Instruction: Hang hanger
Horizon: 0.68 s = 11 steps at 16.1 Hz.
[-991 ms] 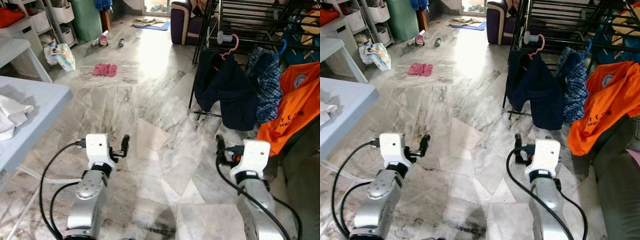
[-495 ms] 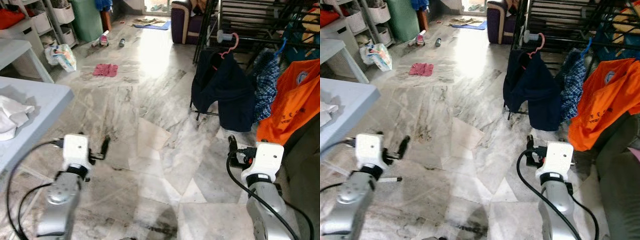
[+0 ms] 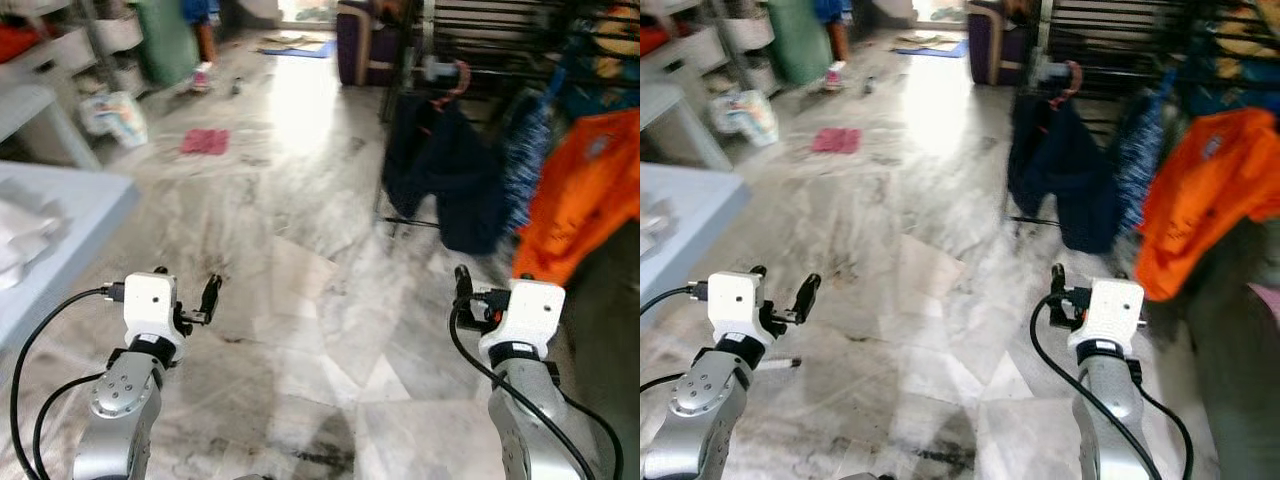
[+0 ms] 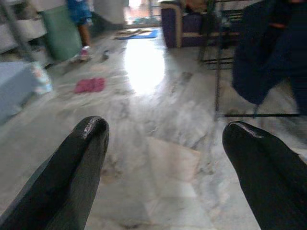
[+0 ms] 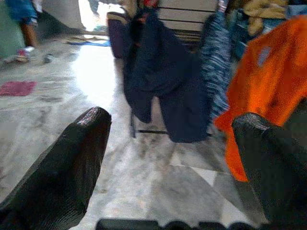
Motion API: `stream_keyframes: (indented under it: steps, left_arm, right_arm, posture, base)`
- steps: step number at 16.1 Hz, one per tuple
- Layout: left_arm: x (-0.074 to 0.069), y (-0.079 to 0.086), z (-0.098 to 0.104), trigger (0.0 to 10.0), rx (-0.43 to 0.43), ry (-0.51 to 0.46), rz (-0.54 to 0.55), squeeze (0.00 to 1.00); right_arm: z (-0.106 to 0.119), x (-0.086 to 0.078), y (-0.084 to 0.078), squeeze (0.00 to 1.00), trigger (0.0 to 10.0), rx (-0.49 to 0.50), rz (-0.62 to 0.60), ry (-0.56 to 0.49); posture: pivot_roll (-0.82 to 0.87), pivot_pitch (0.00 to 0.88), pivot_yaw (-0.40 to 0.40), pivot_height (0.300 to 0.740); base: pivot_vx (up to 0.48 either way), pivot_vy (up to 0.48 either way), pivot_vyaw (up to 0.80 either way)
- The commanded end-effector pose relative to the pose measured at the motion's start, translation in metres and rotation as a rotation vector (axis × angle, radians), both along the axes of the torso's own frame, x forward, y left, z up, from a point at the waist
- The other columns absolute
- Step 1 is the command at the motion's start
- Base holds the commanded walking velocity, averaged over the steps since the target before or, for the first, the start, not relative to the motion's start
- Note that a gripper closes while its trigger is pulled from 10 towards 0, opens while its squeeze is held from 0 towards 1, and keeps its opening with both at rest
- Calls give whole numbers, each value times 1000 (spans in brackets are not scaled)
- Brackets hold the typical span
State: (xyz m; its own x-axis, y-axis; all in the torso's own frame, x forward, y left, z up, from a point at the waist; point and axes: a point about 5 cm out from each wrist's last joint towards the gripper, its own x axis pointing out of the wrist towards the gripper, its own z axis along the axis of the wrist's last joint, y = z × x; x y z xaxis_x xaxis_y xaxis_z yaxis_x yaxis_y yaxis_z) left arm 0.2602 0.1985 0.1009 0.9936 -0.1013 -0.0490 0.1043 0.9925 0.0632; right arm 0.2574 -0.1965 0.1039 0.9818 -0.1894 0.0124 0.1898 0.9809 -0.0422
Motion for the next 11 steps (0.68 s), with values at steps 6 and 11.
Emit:
stream_keyframes:
  steps: [6, 11]
  left_arm:
    - [6, -8, 5, 10000, -20, -16, -12, 0]
    - [7, -17, 4, 10000, -37, -22, -33, 0]
  right_arm:
    - [2, 5, 1, 0, 10000, -14, 20, -6]
    - [6, 9, 0, 0, 10000, -24, 27, -19]
  posture:
    - [-8, 78, -15, 740]
    - [-18, 73, -21, 740]
  base:
    - [228, 0, -267]
    - [313, 0, 0]
